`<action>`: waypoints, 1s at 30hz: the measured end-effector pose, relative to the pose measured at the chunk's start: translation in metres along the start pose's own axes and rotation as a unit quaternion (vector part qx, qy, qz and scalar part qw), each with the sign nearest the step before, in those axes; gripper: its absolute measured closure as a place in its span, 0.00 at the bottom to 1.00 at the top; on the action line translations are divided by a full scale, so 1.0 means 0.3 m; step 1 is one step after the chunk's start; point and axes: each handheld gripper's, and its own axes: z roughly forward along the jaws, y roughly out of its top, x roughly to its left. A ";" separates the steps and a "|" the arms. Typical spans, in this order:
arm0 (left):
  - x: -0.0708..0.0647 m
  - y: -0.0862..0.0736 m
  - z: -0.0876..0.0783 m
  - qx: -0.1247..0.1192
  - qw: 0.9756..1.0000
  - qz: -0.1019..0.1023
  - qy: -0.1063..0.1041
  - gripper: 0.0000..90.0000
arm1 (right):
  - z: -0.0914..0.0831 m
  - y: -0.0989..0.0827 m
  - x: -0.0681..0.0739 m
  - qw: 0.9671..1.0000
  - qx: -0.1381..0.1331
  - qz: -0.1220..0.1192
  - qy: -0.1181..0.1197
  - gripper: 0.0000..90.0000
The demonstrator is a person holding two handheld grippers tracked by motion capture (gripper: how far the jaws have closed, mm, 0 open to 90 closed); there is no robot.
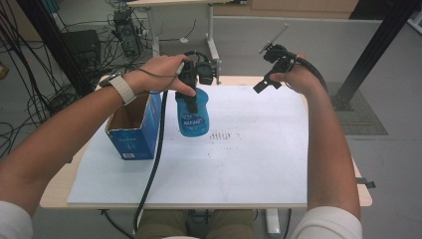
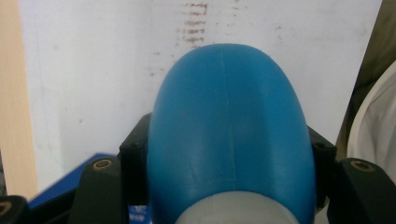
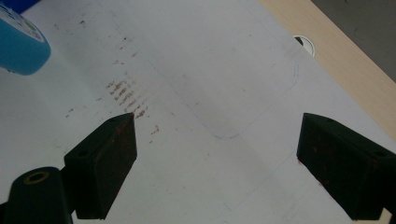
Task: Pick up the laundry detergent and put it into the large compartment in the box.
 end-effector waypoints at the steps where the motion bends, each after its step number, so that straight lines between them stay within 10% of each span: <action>1: -0.008 -0.006 -0.018 -0.002 1.000 -0.012 0.006 0.42 | -0.001 -0.001 0.000 1.000 0.000 0.000 0.000 0.14; 18: -0.045 -0.041 -0.230 0.001 0.991 -0.133 0.024 0.42 | -0.021 0.004 0.031 1.000 -0.010 -0.011 -0.004 0.14; 30: -0.028 -0.087 -0.315 -0.003 0.975 -0.222 0.022 0.42 | -0.036 -0.004 0.039 1.000 -0.019 -0.018 -0.003 0.14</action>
